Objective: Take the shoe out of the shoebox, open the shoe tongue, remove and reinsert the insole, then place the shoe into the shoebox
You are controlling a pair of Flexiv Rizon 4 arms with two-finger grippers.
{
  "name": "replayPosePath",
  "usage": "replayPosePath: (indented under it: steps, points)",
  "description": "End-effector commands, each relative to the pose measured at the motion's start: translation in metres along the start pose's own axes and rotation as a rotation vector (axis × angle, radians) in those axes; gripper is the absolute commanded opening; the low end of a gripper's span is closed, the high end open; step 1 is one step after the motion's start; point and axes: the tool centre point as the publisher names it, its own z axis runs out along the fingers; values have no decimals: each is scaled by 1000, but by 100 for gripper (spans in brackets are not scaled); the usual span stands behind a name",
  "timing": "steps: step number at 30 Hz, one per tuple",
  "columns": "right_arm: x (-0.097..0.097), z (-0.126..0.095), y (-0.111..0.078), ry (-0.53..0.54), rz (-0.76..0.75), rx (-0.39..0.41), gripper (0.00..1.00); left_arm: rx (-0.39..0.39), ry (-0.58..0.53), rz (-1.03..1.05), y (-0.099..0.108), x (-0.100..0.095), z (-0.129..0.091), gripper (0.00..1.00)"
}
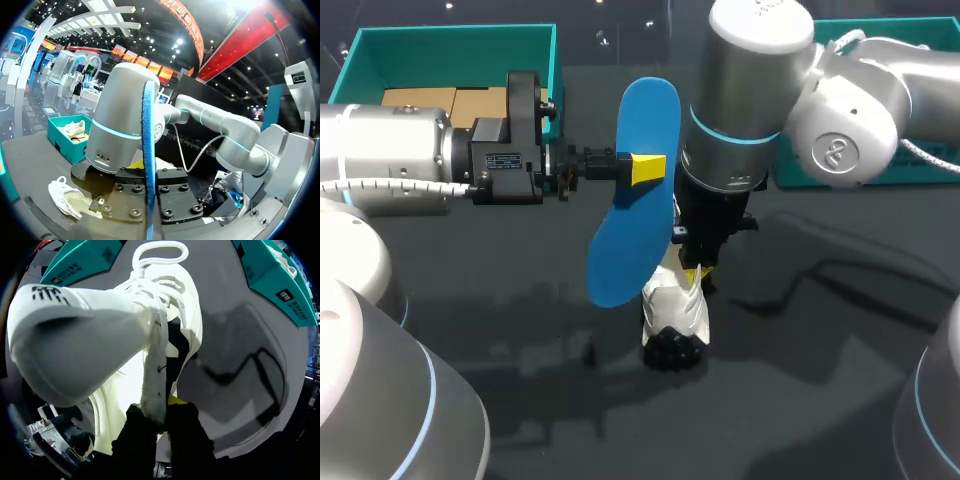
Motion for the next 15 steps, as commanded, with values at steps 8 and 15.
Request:
replayPosePath:
  steps: [8,15]
  points:
    - [-8,18,-7,52,-3,-8,0,2,-1,0,1,0,1,0]
    - [-6,32,-8,86,-27,-22,0,2,-1,0,1,0,1,0]
